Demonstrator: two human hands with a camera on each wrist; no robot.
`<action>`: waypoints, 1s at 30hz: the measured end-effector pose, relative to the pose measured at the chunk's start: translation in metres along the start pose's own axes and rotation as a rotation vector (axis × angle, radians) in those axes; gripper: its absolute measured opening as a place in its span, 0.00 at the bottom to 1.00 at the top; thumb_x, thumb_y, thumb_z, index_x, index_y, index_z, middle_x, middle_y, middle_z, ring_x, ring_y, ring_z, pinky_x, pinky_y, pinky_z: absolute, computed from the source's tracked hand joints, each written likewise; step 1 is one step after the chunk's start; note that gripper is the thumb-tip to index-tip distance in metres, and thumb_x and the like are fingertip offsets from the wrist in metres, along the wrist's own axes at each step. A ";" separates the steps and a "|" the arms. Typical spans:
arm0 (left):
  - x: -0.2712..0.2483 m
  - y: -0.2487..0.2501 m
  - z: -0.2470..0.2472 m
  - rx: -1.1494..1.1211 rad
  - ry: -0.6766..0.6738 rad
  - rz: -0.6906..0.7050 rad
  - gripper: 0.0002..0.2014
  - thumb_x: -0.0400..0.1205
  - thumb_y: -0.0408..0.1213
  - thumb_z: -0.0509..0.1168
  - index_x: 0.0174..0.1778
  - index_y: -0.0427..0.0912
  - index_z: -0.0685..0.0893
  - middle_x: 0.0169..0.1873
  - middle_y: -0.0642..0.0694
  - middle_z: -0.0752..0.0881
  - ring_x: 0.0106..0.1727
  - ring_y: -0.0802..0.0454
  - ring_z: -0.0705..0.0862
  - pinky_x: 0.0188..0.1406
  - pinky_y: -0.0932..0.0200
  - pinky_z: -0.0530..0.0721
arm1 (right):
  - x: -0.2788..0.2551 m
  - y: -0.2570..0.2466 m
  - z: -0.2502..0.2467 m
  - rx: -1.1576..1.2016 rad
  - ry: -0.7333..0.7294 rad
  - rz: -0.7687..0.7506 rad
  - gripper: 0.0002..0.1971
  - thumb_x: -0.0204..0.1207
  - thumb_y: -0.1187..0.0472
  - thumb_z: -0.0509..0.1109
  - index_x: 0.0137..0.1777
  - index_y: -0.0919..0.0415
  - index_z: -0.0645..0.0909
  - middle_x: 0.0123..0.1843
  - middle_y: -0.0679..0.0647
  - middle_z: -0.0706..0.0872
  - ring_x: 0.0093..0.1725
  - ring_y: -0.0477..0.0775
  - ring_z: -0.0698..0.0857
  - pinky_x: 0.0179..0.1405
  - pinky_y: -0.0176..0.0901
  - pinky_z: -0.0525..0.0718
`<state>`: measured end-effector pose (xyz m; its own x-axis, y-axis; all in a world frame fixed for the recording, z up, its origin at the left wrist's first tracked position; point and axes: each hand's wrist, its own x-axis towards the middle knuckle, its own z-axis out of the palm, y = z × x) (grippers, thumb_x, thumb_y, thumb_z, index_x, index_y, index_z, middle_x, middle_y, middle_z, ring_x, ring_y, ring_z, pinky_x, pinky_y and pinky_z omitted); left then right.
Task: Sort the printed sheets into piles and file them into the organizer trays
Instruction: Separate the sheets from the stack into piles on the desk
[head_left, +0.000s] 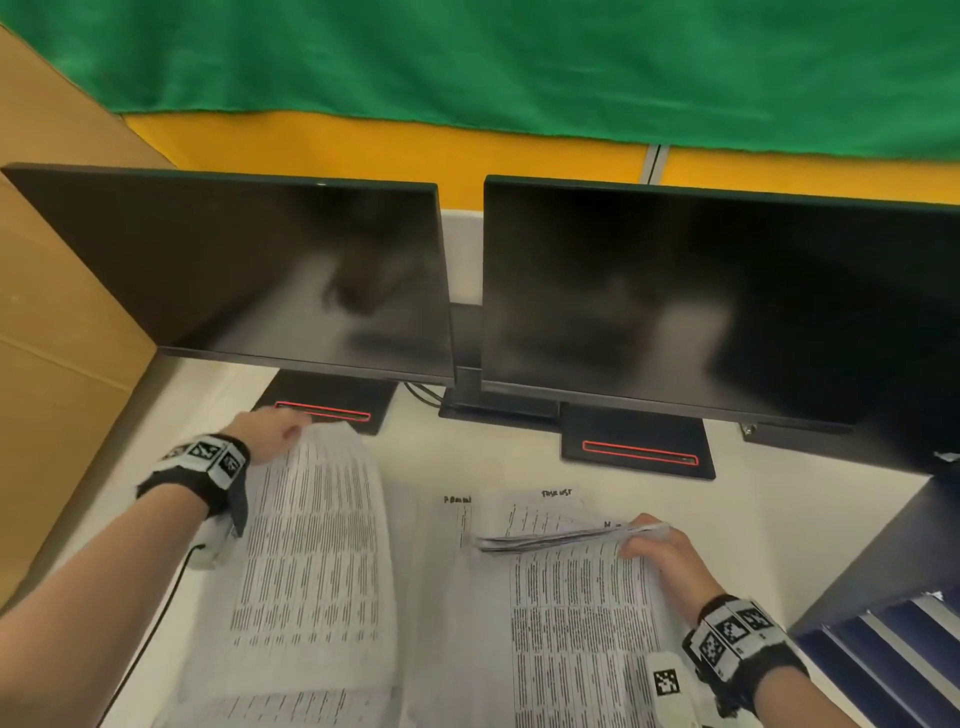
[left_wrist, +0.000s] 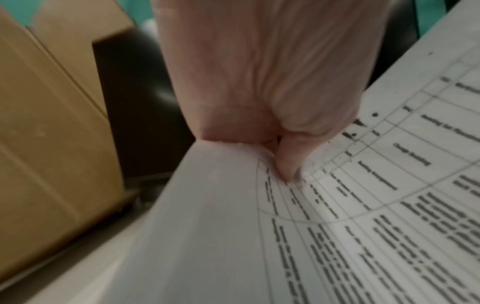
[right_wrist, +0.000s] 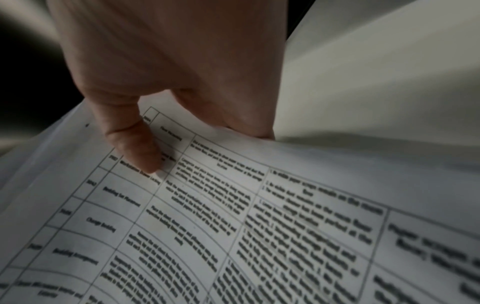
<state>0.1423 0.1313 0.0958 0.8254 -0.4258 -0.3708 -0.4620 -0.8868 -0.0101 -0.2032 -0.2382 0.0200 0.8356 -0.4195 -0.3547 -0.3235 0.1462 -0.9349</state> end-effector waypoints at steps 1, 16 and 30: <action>0.001 -0.002 0.013 0.026 -0.009 0.000 0.20 0.87 0.39 0.49 0.75 0.50 0.70 0.73 0.44 0.75 0.72 0.44 0.75 0.73 0.49 0.71 | 0.000 0.000 0.000 -0.002 0.002 0.006 0.12 0.52 0.61 0.74 0.36 0.65 0.82 0.40 0.62 0.85 0.45 0.59 0.85 0.54 0.55 0.79; -0.012 0.220 0.049 -0.219 0.013 0.561 0.15 0.86 0.42 0.55 0.65 0.47 0.79 0.63 0.46 0.80 0.64 0.47 0.77 0.68 0.46 0.74 | -0.010 0.004 0.013 0.032 0.070 -0.011 0.07 0.58 0.66 0.71 0.36 0.66 0.79 0.35 0.58 0.84 0.41 0.55 0.85 0.46 0.45 0.78; -0.024 0.216 0.067 -0.386 -0.020 0.649 0.05 0.80 0.37 0.66 0.47 0.44 0.88 0.48 0.47 0.88 0.45 0.56 0.79 0.50 0.64 0.79 | -0.011 0.022 0.011 -0.053 0.292 0.171 0.33 0.69 0.67 0.77 0.72 0.57 0.67 0.67 0.57 0.78 0.59 0.57 0.82 0.59 0.50 0.82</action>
<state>0.0011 -0.0382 0.0403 0.4184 -0.8840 -0.2085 -0.7036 -0.4606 0.5411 -0.2149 -0.2202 0.0029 0.6069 -0.6331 -0.4805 -0.4772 0.1932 -0.8573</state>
